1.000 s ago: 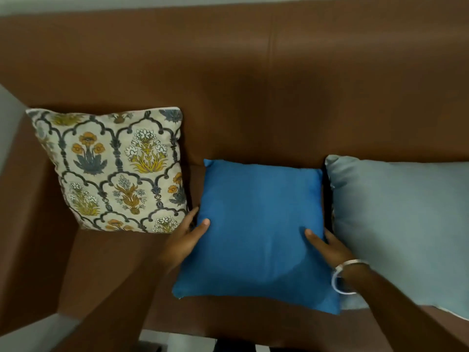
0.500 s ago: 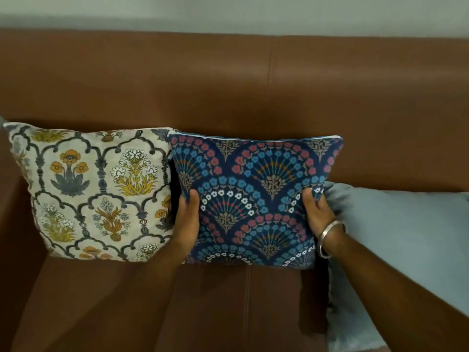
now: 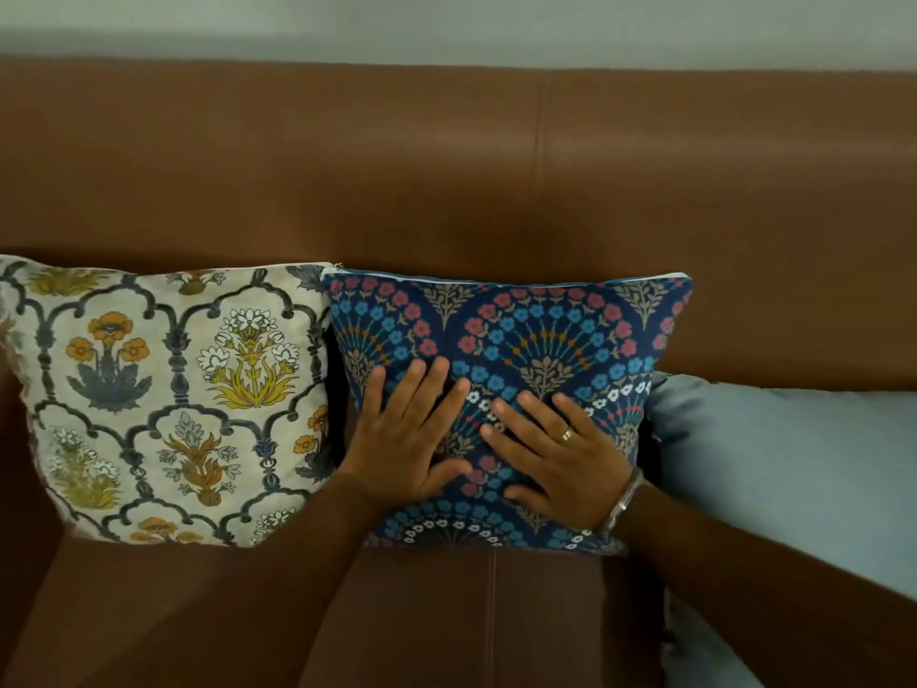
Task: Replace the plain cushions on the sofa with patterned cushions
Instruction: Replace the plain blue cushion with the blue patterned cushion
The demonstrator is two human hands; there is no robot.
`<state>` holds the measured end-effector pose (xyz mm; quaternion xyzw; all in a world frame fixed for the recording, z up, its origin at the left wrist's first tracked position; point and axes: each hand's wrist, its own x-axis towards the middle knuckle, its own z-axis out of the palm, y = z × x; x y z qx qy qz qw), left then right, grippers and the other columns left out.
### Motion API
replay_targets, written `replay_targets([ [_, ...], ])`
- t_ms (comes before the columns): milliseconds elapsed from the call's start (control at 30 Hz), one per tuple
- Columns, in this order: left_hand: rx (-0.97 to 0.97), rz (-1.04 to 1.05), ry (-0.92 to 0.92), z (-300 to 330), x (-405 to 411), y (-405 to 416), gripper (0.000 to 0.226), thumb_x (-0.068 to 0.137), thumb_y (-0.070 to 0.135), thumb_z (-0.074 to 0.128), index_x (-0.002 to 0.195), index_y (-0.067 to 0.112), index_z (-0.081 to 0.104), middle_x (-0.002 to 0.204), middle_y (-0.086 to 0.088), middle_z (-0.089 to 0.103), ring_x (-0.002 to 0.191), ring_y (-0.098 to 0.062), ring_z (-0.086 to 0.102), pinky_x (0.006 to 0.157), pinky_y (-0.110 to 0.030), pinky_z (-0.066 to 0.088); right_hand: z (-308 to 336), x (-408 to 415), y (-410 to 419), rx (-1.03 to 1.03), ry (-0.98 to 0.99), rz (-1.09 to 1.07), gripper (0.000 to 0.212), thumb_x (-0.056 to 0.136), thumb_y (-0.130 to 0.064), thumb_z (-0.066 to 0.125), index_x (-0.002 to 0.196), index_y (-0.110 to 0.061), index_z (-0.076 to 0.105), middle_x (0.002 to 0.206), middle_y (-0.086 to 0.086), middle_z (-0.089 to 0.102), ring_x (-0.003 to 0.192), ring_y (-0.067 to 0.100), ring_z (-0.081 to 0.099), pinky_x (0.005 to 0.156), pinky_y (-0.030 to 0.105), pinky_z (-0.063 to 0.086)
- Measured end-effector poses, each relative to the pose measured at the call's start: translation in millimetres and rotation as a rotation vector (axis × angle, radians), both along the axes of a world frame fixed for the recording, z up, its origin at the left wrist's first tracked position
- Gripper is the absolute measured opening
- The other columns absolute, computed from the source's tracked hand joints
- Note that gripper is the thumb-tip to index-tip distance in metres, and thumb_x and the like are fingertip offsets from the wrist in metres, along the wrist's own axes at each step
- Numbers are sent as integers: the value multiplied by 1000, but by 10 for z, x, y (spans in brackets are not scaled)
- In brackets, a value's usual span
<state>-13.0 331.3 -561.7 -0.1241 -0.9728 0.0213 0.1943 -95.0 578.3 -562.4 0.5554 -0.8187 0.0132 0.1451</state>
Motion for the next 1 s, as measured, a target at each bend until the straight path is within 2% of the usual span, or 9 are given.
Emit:
replay_targets([
  [100, 7, 50, 26, -75, -164, -257, 85, 92, 73, 22, 160, 25, 7, 169, -6, -11, 155, -25, -6, 120, -58, 1, 12, -438, 122, -16, 41, -7, 82, 86, -72, 39, 154, -29, 24, 162, -3, 20, 151, 18, 14, 122, 43, 8],
  [200, 224, 246, -29, 64, -283, -326, 80, 94, 69, 25, 159, 28, 5, 168, -13, 1, 155, -30, 0, 122, -59, 6, 201, -811, 278, -46, 46, -309, 89, 82, -77, 38, 155, -27, 21, 163, 2, 20, 152, 24, 15, 120, 54, 10],
  [267, 355, 348, -101, 191, -365, -322, 77, 96, 67, 26, 159, 27, 9, 167, -16, 9, 154, -33, 5, 121, -59, 14, 318, -892, 335, -21, -62, -509, 91, 83, -79, 31, 156, -26, 17, 163, 7, 19, 150, 32, 17, 117, 61, 15],
  [367, 418, 466, -227, 445, -452, -347, 82, 93, 72, 23, 159, 24, 14, 168, -13, 7, 155, -33, 4, 120, -57, 19, 523, -818, 269, 45, -245, -599, 89, 85, -78, 24, 156, -27, 11, 165, 8, 16, 151, 36, 13, 115, 63, 20],
  [500, 399, 528, -327, 833, -394, -134, 91, 90, 75, 27, 160, 19, 10, 168, -16, 3, 154, -36, 2, 122, -56, 11, 927, -605, 306, 89, -410, -623, 90, 82, -81, 22, 156, -32, 2, 166, 10, 3, 152, 36, 4, 116, 62, 9],
  [633, 410, 367, -312, 1085, -105, 626, 82, 95, 62, 40, 160, 20, 12, 168, -14, 9, 155, -34, 4, 123, -53, 9, 1262, -274, 831, -7, -554, -642, 83, 88, -72, 27, 156, -26, 16, 164, 14, 16, 150, 38, 16, 115, 59, 18],
  [767, 578, 308, -487, 791, 91, 1752, 70, 96, 54, 43, 154, 16, 30, 154, -10, 45, 140, -30, 44, 110, -45, 42, 977, 28, 1949, -5, -641, -907, 82, 89, -61, 38, 153, -11, 27, 158, 22, 29, 145, 41, 29, 114, 55, 30],
  [900, 709, 493, -669, 282, 164, 2829, 68, 94, 57, 45, 149, 17, 41, 147, -9, 53, 146, -32, 31, 114, -46, 35, 524, 94, 3174, -77, -783, -1193, 85, 89, -52, 53, 153, -6, 22, 158, 23, 28, 145, 39, 27, 116, 52, 27],
  [1000, 801, 675, -641, 39, 136, 3345, 65, 95, 58, 42, 143, 14, 48, 136, -15, 58, 130, -35, 48, 106, -46, 40, 266, 19, 3754, -137, -929, -1336, 95, 84, -63, 53, 154, -9, 17, 160, 22, 24, 146, 41, 25, 116, 52, 28],
])
